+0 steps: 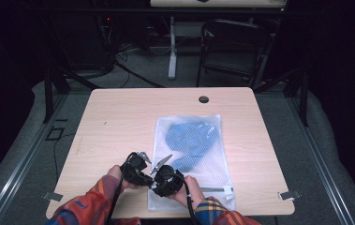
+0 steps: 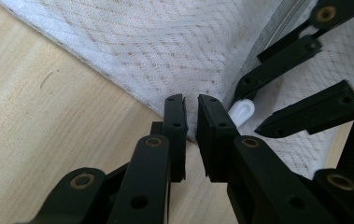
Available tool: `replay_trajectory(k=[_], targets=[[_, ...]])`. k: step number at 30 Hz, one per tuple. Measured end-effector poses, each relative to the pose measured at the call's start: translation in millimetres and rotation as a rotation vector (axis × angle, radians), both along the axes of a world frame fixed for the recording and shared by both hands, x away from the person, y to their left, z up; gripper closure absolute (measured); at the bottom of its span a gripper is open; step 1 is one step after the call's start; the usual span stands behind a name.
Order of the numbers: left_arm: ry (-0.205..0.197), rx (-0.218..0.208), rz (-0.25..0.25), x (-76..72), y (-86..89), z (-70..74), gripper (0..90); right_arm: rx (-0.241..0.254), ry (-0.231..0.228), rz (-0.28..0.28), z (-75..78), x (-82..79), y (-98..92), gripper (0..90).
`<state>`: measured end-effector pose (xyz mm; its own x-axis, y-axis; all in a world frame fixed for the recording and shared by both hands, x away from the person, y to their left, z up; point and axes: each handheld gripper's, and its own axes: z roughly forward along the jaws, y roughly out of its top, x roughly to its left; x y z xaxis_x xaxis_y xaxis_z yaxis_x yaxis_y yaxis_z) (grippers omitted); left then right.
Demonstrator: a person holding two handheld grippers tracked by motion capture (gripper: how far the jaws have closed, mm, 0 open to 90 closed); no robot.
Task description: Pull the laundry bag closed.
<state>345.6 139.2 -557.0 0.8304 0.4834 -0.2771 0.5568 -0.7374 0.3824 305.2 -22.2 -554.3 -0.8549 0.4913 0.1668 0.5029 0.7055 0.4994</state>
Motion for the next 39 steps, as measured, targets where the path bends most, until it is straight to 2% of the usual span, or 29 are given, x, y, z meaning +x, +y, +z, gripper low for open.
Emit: replay_trajectory(k=[3,5,6,8,10,14,15,19,21,23,29,32,35,39], targets=[[0.002,-0.002,0.001,0.1,0.1,-0.1,82.0,0.018,0.024,-0.011,-4.2,2.4,0.8,75.7],[0.004,-0.002,0.001,0.3,0.3,-0.1,82.1,0.021,0.027,-0.008,-4.7,3.1,0.6,76.0],[0.004,-0.005,0.003,0.2,0.3,-0.3,82.2,0.041,0.030,-0.019,-6.0,2.9,0.8,76.6],[0.003,-0.006,0.007,-0.1,0.1,-0.5,82.5,0.032,0.031,-0.007,-6.3,4.4,1.1,77.5],[0.002,0.001,0.005,-0.2,0.0,-0.1,82.8,0.048,0.033,-0.014,-7.7,3.6,2.9,80.0],[0.001,-0.003,0.000,-0.6,-1.1,-1.0,85.9,0.046,0.033,-0.025,-8.7,3.1,3.5,81.6],[0.016,-0.017,0.001,0.7,0.1,-1.9,86.7,0.033,0.039,-0.019,-8.1,4.0,2.3,81.8],[0.016,-0.017,-0.003,0.4,-0.1,-1.8,87.0,0.039,0.049,-0.033,-8.8,3.5,1.3,82.1],[0.006,-0.009,-0.005,-0.7,-1.2,-1.5,87.2,0.021,0.050,-0.025,-7.4,4.4,-1.0,82.5],[0.005,-0.015,0.001,-1.4,-1.7,-1.7,87.2,0.031,0.051,-0.036,-8.0,3.7,-0.9,82.5],[0.003,-0.008,-0.018,-1.1,-1.3,-1.3,87.3,-0.007,0.059,-0.024,-5.2,4.5,-3.6,83.7],[0.001,-0.006,-0.018,-1.3,-1.6,-1.2,87.3,-0.001,0.068,-0.025,-5.3,5.1,-5.0,86.8],[0.003,-0.008,-0.019,-1.0,-1.3,-1.3,87.2,-0.001,0.070,-0.022,-5.6,5.3,-5.1,86.7],[-0.003,-0.007,-0.018,-1.6,-2.0,-1.3,87.0,0.025,0.075,-0.029,-7.4,5.8,-4.2,85.6]])
